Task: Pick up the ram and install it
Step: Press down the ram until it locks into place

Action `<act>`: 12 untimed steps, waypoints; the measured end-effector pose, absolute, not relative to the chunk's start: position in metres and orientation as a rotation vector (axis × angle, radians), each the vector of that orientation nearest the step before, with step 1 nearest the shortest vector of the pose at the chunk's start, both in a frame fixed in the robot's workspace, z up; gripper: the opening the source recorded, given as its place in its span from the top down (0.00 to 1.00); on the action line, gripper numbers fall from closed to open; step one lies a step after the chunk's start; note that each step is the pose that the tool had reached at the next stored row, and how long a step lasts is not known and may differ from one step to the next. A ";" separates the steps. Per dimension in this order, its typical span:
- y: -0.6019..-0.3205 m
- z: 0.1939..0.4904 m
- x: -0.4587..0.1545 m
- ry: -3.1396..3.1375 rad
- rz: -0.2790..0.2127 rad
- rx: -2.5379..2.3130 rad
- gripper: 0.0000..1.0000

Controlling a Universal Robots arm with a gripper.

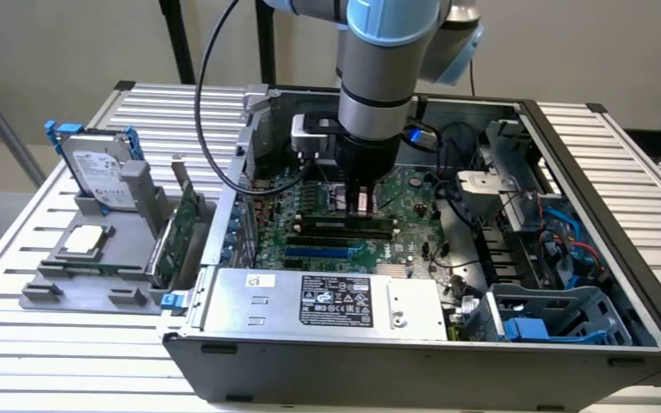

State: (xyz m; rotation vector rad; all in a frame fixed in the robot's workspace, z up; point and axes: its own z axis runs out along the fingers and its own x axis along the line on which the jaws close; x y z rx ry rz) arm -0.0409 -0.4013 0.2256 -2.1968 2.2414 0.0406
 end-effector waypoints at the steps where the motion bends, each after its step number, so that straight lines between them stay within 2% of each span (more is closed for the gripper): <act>1: -0.401 0.225 -0.041 2.242 0.040 -2.197 1.00; 12: -0.400 0.223 -0.041 2.246 0.035 -2.196 1.00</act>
